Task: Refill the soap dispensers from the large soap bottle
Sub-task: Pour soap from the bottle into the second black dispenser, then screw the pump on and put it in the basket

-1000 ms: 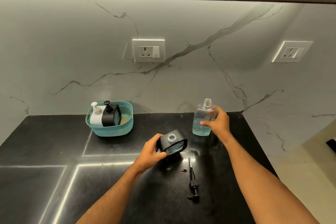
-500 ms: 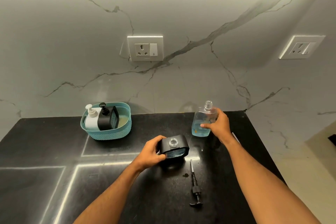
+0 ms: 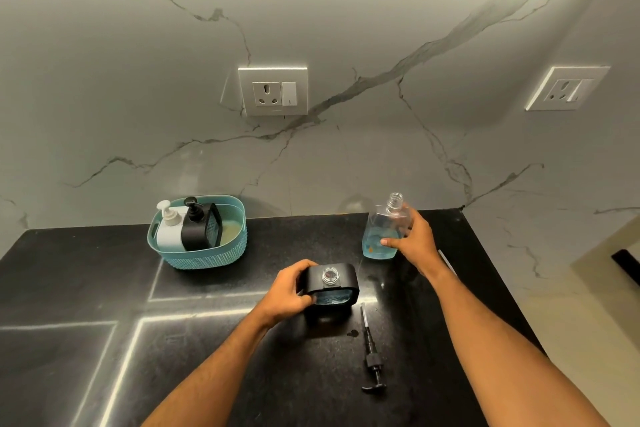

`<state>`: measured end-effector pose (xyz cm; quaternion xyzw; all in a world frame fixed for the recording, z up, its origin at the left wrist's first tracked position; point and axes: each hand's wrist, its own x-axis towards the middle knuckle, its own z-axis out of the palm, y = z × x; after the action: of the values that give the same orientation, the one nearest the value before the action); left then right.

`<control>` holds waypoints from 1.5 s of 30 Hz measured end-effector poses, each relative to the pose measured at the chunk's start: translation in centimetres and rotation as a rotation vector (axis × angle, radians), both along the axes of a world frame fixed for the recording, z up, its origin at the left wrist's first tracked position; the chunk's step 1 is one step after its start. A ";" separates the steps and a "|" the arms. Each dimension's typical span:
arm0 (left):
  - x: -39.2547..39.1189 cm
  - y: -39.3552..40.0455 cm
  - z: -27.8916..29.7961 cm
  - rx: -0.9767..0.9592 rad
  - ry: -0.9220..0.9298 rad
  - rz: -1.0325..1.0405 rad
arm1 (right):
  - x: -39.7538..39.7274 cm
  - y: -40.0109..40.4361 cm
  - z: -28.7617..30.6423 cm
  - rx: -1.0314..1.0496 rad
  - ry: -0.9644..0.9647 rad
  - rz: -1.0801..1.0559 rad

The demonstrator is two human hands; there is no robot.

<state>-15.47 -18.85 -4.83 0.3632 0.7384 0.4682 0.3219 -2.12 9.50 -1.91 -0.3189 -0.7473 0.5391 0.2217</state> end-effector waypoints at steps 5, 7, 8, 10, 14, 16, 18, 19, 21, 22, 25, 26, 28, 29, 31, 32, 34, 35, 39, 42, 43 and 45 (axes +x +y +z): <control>0.1 0.1 0.1 0.002 -0.005 -0.012 | 0.6 -0.3 -0.3 -0.013 -0.004 -0.001; 0.1 0.1 0.1 -0.007 -0.004 -0.019 | 1.3 -0.6 -0.6 0.011 -0.020 -0.029; 0.1 0.0 0.1 -0.016 -0.002 -0.020 | 1.7 -0.8 -0.7 0.027 -0.028 -0.057; 0.2 0.0 0.2 -0.027 0.002 -0.015 | 2.8 -1.6 -1.3 0.064 -0.025 -0.150; 0.5 -0.1 0.3 -0.024 0.055 0.002 | 4.9 -3.7 -2.2 0.171 -0.004 -0.286; 0.7 -0.2 0.2 -0.017 0.092 0.019 | 5.7 -4.8 -2.6 0.186 -0.082 -0.223; 0.9 -0.2 0.2 -0.021 0.107 0.027 | 6.2 -6.3 -2.9 0.197 -0.234 -0.100; 1.1 -0.3 0.2 -0.026 0.104 0.024 | 6.6 -7.1 -3.0 0.207 -0.327 -0.037; 1.2 -0.3 0.1 -0.034 0.106 0.025 | 6.9 -8.8 -3.1 0.260 -0.539 0.076; 1.5 -0.4 0.0 -0.034 0.112 0.026 | 7.2 -9.7 -3.1 0.299 -0.652 0.126; 2.1 -0.7 -0.1 -0.027 0.140 0.036 | 8.0 -12.3 -3.5 0.407 -0.857 0.232; 2.4 -0.8 -0.1 -0.029 0.146 0.037 | 8.2 -13.0 -3.6 0.426 -0.874 0.240; 2.7 -1.0 -0.1 -0.031 0.149 0.036 | 8.5 -14.3 -3.8 0.424 -0.882 0.235; 2.8 -1.1 -0.2 -0.033 0.149 0.033 | 8.6 -14.7 -3.9 0.411 -0.889 0.235; 3.0 -1.2 -0.2 -0.041 0.150 0.028 | 8.8 -15.4 -3.8 0.388 -0.903 0.235; 3.1 -1.3 -0.2 -0.046 0.150 0.027 | 8.8 -15.6 -3.7 0.379 -0.901 0.226; 3.2 -1.4 -0.3 -0.056 0.146 0.026 | 9.0 -15.8 -3.4 0.370 -0.875 0.182; 3.2 -1.4 -0.3 -0.060 0.144 0.025 | 9.1 -15.9 -3.2 0.379 -0.853 0.146; 3.2 -1.4 -0.3 -0.059 0.147 0.022 | 9.3 -15.3 -1.4 0.408 -0.701 -0.041; 3.2 -1.4 -0.4 -0.059 0.143 0.017 | 9.3 -14.7 0.9 0.413 -0.517 -0.132; 3.2 -1.4 -0.5 -0.059 0.141 0.016 | 9.2 -14.5 1.6 0.438 -0.456 -0.141; 3.2 -1.4 -0.6 -0.060 0.140 0.021 | 9.0 -14.3 3.1 0.510 -0.345 -0.155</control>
<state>-12.28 -20.24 -5.44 0.3774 0.7765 0.4227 0.2756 6.92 -4.81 1.21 -0.3958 -0.8585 0.2540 0.2045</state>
